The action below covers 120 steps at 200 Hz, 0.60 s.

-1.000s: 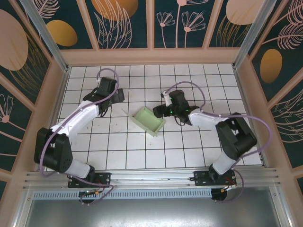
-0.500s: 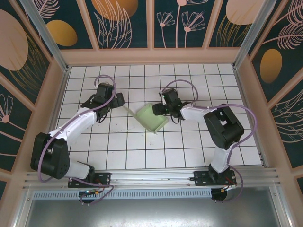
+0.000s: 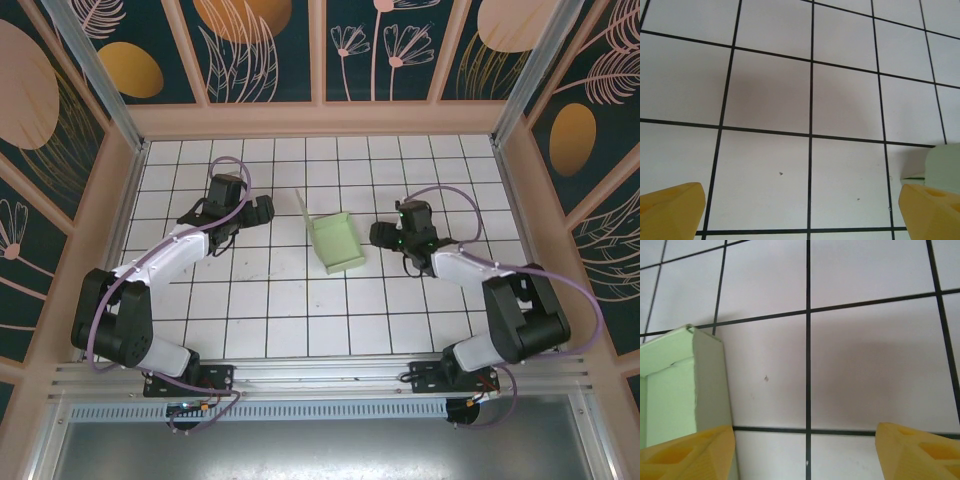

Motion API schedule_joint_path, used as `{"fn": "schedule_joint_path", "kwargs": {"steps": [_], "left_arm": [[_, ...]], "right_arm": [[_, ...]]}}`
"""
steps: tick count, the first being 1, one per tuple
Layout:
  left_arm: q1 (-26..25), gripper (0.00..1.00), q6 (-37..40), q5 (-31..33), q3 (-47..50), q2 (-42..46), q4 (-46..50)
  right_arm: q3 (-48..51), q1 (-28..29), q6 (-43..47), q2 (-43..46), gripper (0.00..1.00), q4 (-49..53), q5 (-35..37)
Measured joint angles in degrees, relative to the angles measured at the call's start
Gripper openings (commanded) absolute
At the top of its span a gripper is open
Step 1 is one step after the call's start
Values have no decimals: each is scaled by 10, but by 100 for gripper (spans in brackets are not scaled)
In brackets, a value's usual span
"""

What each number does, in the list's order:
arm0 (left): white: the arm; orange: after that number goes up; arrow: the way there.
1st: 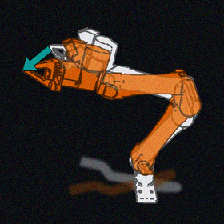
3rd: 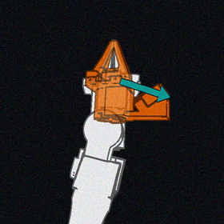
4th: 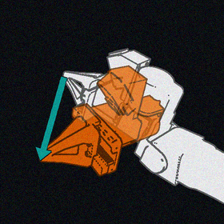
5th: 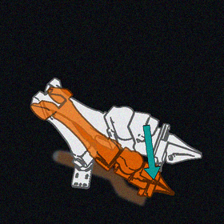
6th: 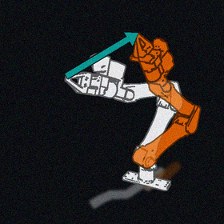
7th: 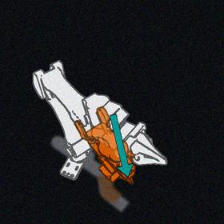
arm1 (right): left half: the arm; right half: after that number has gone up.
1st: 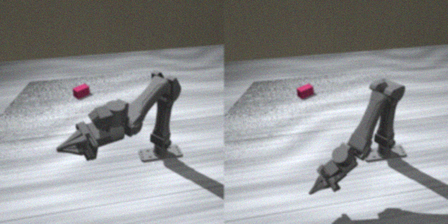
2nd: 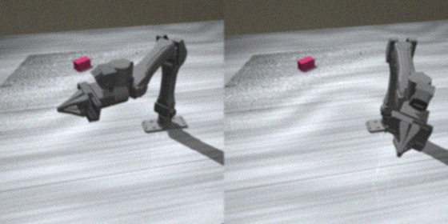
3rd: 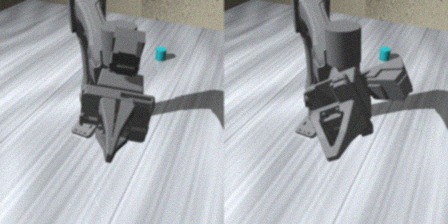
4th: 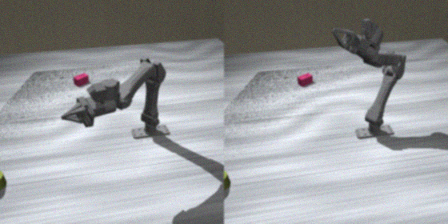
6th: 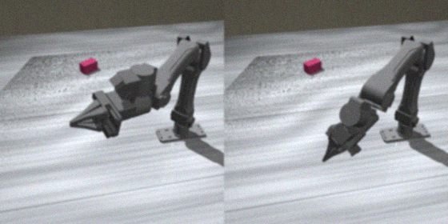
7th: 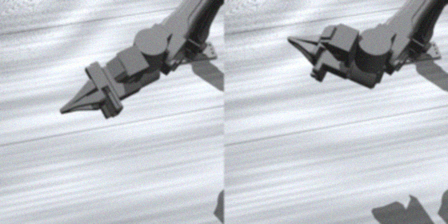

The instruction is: Fold the paper box

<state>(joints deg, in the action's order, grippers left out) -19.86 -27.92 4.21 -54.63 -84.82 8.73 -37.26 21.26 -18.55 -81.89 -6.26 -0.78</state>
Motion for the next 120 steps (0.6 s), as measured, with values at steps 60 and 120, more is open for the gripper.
{"fn": "schedule_joint_path", "kwargs": {"steps": [60, 120], "left_arm": [[0, 98, -1, -12, 7, 0, -22], [0, 99, -11, 4, 24, 11, -19]], "right_arm": [[11, 4, -2, -35, 41, -13, -51], [-13, 138, 5, -92, 41, -18, -89]]}}
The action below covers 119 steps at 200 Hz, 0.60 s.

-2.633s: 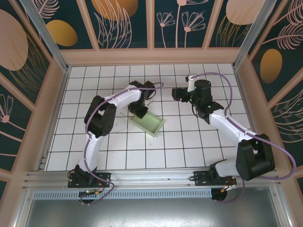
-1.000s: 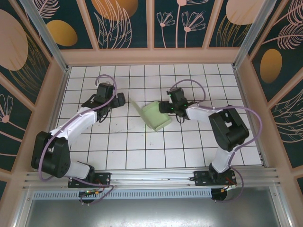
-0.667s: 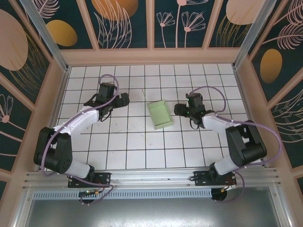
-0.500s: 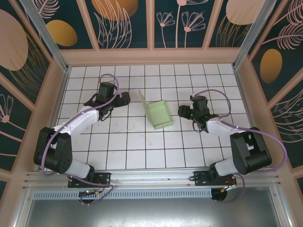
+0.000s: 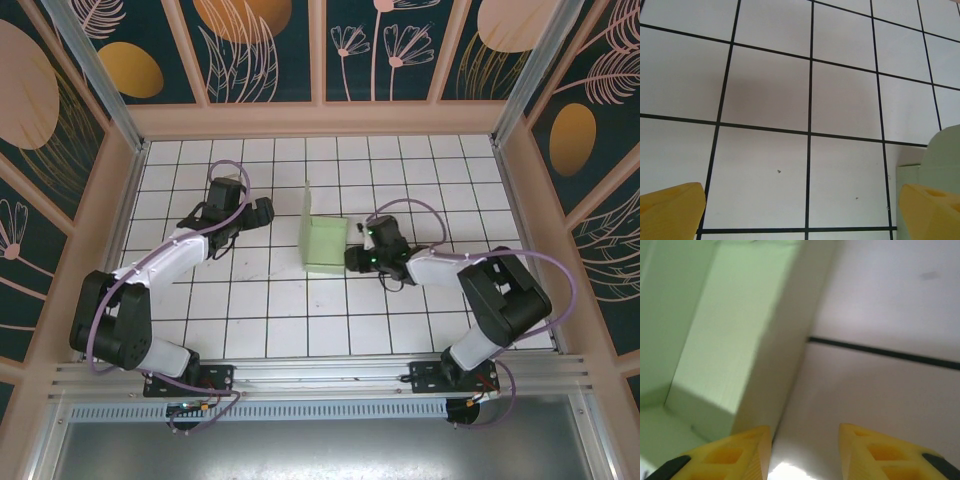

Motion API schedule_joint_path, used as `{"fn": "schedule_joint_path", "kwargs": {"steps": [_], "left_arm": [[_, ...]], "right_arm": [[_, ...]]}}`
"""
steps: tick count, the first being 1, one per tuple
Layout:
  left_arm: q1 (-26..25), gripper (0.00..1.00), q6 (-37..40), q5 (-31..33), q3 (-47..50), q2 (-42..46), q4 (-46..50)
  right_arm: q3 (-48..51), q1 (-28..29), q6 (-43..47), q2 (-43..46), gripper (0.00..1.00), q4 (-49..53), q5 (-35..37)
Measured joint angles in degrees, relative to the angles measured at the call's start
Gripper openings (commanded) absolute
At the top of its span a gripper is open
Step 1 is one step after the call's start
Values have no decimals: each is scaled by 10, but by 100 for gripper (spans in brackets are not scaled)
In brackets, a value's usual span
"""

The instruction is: Fold the paper box

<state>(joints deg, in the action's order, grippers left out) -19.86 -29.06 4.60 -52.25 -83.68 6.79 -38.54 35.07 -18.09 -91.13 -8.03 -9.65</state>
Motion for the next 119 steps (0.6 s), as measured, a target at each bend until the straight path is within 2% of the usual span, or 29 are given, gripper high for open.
{"fn": "schedule_joint_path", "kwargs": {"steps": [31, 49, 76, 119], "left_arm": [[2, 99, -5, 33, 2, 29, 20], [9, 98, -11, 51, 11, 55, 27], [17, 98, -19, 66, 33, 89, 33], [17, 98, -23, 52, 62, 95, 28]], "right_arm": [[-34, 69, 15, -31, 50, -6, -11], [-37, 83, 29, -25, 54, -16, -12], [-37, 66, 76, 11, 61, -14, -9], [-78, 8, 179, 31, 63, 13, 23]]}}
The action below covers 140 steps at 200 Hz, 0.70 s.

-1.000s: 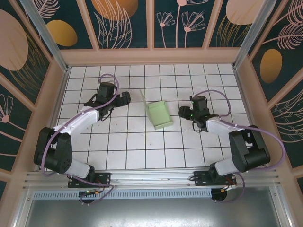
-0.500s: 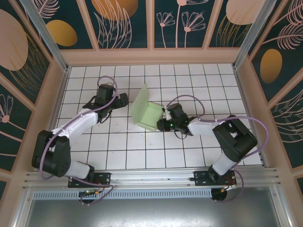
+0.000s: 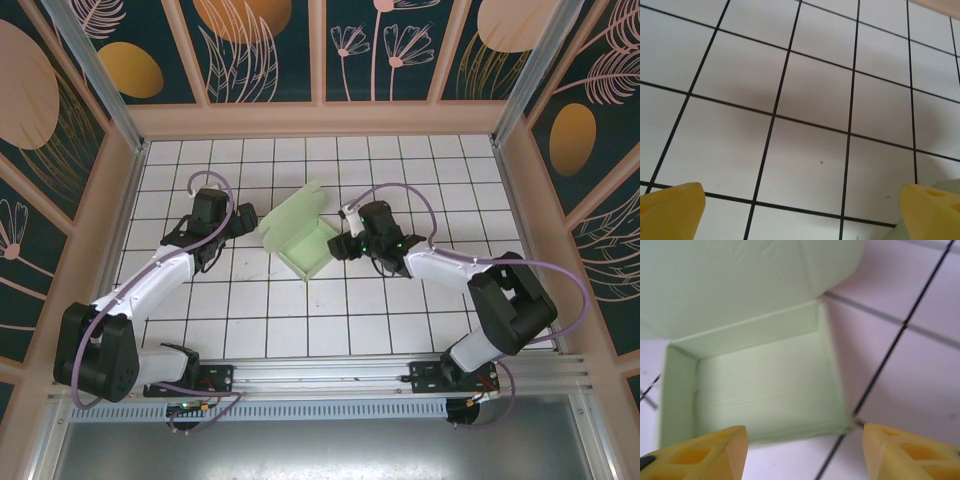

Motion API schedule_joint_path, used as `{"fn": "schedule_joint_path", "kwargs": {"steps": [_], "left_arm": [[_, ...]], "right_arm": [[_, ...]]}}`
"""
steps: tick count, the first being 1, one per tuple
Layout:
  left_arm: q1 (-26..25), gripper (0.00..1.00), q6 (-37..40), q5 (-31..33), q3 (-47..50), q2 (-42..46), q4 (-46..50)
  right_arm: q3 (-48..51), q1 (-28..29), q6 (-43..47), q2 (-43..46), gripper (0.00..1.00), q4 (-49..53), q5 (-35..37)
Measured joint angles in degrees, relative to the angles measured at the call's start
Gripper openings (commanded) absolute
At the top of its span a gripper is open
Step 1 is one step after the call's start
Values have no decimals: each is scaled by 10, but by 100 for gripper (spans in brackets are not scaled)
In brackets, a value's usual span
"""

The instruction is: Fold the paper box

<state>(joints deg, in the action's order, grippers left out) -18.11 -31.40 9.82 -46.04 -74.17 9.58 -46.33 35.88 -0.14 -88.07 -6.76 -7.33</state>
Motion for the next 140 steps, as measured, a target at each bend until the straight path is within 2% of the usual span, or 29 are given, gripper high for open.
{"fn": "schedule_joint_path", "kwargs": {"steps": [36, 58, 91, 108, 126, 140], "left_arm": [[0, 98, 2, -25, 8, 2, -12], [0, 99, 7, -30, 12, 15, -20], [0, 98, 15, -30, 19, 28, -26], [0, 99, 18, -30, 24, 28, -28], [0, 98, 20, -30, 26, 27, -29], [0, 98, 22, -29, 26, 26, -30]], "right_arm": [[-80, -31, 64, -63, 59, 9, 4], [-127, -33, 96, -118, 57, 29, -3], [-174, -28, 124, -188, 48, 72, -11], [-196, -22, 125, -216, 40, 92, -11], [-220, -12, 127, -241, 25, 106, 0], [-229, -4, 123, -253, 17, 113, 18]]}}
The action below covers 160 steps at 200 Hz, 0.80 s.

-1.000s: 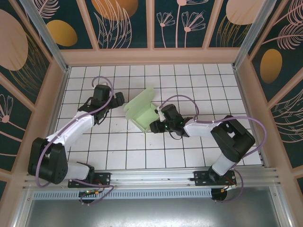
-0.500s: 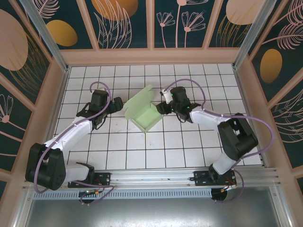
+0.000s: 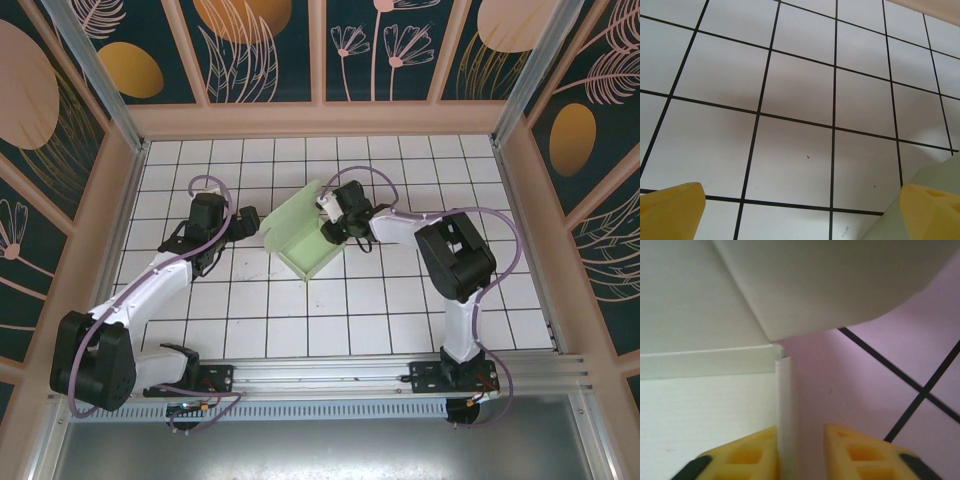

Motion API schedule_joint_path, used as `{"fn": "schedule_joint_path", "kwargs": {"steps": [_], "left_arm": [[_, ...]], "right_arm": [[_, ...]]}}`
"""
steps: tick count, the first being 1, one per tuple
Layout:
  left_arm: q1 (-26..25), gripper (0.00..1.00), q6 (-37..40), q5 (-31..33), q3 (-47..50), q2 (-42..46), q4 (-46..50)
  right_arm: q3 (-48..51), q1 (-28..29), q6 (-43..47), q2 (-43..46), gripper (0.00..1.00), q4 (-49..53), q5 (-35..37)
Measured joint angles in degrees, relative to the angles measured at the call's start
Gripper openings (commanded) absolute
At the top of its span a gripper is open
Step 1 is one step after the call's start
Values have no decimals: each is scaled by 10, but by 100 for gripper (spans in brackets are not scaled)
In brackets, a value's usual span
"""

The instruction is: Fold the paper box

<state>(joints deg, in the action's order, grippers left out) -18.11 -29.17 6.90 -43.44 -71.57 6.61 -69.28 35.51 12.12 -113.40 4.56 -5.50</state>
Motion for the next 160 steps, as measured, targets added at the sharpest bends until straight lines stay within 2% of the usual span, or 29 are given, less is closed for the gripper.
{"fn": "schedule_joint_path", "kwargs": {"steps": [14, 46, 77, 112, 154, 160], "left_arm": [[0, 98, 2, 0, 0, 0, 0], [0, 99, 5, 2, 0, -3, 0], [0, 99, 5, 2, 1, -5, 0], [0, 99, 5, 2, 1, -9, -4], [0, 98, 4, 0, 1, -21, -5], [0, 99, 4, -1, 1, -21, -5]], "right_arm": [[-1, 7, -4, -3, 9, 6, 20], [-1, 19, -15, -3, 1, 9, 77], [23, 21, -43, 8, 0, -7, 140], [64, 22, -119, 32, 0, -11, 222], [80, 28, -210, 40, 0, -15, 276], [80, 28, -217, 40, 4, -14, 281]]}}
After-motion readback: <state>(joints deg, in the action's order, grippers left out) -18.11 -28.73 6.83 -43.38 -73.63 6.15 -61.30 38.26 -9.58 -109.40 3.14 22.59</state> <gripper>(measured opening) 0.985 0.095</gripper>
